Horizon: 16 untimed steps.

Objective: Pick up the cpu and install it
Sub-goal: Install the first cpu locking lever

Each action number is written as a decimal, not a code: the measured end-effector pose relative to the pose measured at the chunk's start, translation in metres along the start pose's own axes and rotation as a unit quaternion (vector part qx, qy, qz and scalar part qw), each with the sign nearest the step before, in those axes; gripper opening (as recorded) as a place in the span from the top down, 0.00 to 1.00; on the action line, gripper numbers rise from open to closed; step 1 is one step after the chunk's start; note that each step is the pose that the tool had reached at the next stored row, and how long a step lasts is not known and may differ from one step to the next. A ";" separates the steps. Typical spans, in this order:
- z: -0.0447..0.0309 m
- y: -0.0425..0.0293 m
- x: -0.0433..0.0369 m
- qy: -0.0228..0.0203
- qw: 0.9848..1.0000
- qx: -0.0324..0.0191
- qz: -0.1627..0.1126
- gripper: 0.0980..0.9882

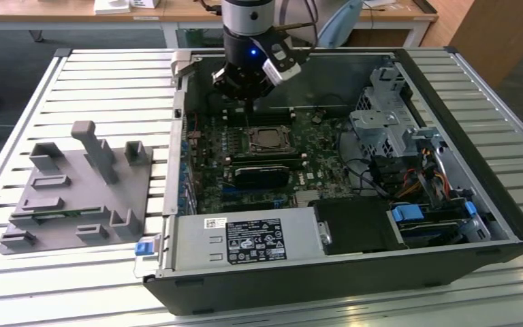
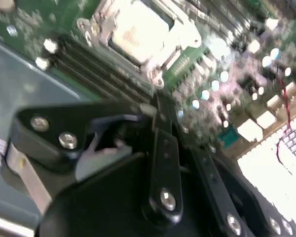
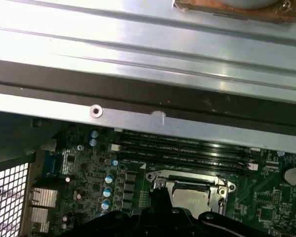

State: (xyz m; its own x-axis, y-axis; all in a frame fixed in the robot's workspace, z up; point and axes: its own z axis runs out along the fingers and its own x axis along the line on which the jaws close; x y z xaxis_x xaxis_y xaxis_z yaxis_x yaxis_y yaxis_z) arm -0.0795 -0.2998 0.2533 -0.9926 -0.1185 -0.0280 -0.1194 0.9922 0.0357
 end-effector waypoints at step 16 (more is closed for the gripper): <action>0.0004 0.0011 0.0158 0.000 1.000 0.000 0.000 0.99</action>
State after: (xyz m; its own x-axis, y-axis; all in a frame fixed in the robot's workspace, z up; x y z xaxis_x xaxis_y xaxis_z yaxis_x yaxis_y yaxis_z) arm -0.0953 -0.3006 0.2524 -0.9926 -0.1179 -0.0279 -0.1189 0.9923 0.0356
